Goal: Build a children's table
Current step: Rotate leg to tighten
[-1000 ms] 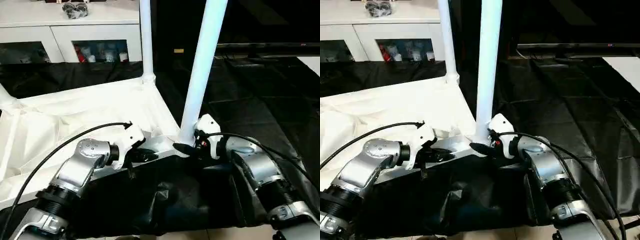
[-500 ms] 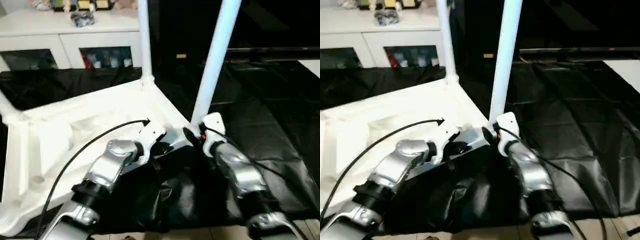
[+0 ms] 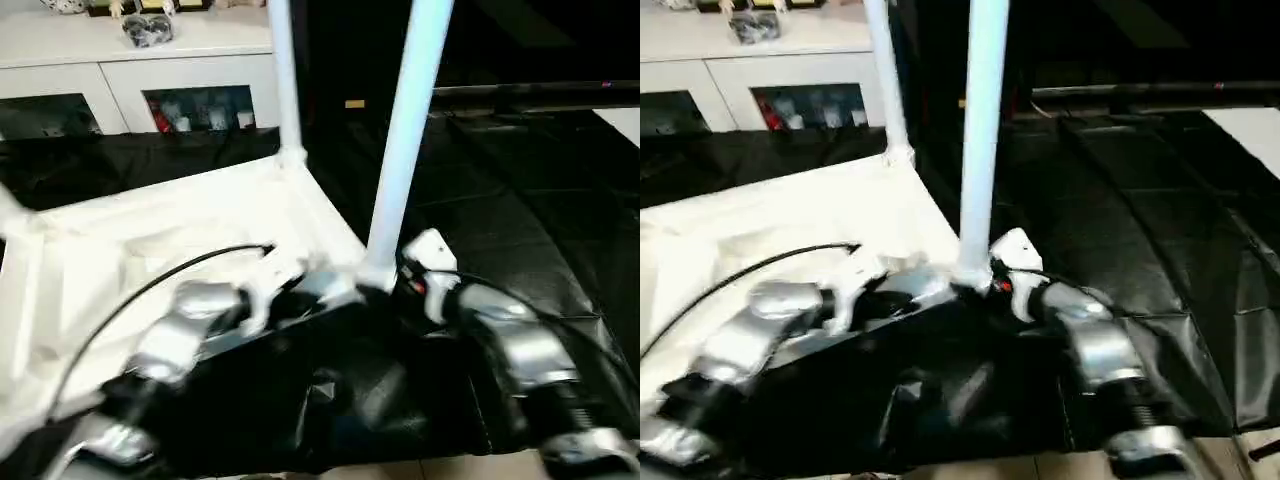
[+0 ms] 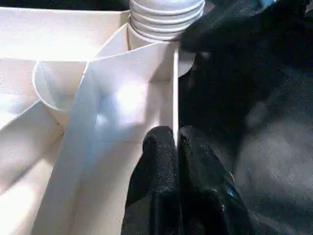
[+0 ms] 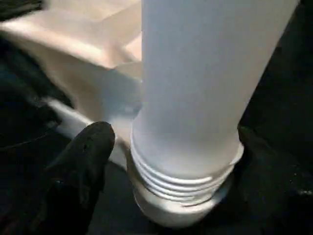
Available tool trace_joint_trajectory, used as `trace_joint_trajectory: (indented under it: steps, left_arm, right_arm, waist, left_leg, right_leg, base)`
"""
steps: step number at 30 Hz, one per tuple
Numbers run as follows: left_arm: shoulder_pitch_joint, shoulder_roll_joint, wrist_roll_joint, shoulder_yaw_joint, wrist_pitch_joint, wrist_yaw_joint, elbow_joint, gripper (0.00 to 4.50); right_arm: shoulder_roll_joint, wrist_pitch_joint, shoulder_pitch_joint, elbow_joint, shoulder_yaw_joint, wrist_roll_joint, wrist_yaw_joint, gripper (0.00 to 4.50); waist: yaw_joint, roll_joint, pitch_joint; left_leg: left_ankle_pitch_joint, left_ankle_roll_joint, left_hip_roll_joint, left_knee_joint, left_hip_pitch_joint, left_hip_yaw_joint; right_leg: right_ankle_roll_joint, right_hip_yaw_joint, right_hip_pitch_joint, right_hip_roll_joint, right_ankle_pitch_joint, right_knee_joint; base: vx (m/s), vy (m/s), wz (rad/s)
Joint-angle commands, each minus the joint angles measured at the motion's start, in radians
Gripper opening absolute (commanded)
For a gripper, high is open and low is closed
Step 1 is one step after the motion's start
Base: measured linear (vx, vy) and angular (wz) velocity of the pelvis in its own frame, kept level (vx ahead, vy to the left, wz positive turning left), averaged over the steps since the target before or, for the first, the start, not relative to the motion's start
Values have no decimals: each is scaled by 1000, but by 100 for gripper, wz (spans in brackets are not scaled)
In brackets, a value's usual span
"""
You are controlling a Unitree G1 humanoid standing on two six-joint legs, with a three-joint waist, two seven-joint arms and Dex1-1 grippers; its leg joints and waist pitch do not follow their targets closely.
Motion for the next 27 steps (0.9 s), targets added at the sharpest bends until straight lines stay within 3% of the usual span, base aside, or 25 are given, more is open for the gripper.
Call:
trace_joint_trajectory:
  steps: [1,3,4,6,9,19,24,27]
  left_arm:
    - [9,9,-40,1,-25,-63,-29,0]
    - [18,42,-56,-6,-18,-116,-48,0]
    - [18,54,-60,-9,-21,-134,-48,0]
    - [17,65,-66,-10,-19,-151,-48,0]
    - [16,77,-67,-10,-20,-170,-46,0]
    - [-7,100,-63,-9,-32,-218,-11,0]
    - [-14,77,-61,3,-35,-180,-2,0]
    - [-35,26,-25,17,-3,-54,19,0]
  right_arm:
    - [-4,11,3,-35,25,23,73,400]
    - [-26,4,-2,-42,34,32,119,400]
    - [-33,4,-6,-41,37,35,136,400]
    - [-40,1,-11,-40,44,34,149,400]
    - [-49,1,-12,-44,54,33,173,367]
    - [-60,-14,-21,-31,89,17,228,287]
    - [-33,-18,-17,-19,89,12,200,277]
    - [30,-26,-12,20,67,-17,51,275]
  waist:
    - [5,-19,-68]
    - [5,-18,-66]
    - [4,-23,-64]
    - [6,-19,-64]
    - [6,-24,-64]
    - [9,-29,-64]
    - [7,-32,-63]
    - [4,-32,-61]
  left_leg:
    - [-122,100,78,-62,25,-40]
    - [-146,84,81,-65,27,-40]
    - [-160,76,82,-68,27,-40]
    - [-166,62,83,-68,33,-39]
    - [-166,52,81,-70,30,-39]
    - [-155,55,81,-69,30,-39]
    - [-168,47,81,-70,31,-39]
    - [-180,35,80,-71,31,-39]
  right_leg:
    - [-245,46,34,-94,-70,-73]
    - [-246,47,31,-95,-109,-75]
    - [-245,48,31,-95,-130,-77]
    - [-245,50,26,-95,-138,-79]
    - [-245,51,29,-95,-125,-76]
    - [-249,51,30,-97,-113,-75]
    - [-247,52,29,-98,-131,-76]
    - [-248,53,27,-100,-156,-81]
  base:
    - [0,0,0]
    - [0,0,0]
    - [0,0,0]
    - [0,0,0]
    - [0,0,0]
    - [0,0,0]
    - [0,0,0]
    - [0,0,0]
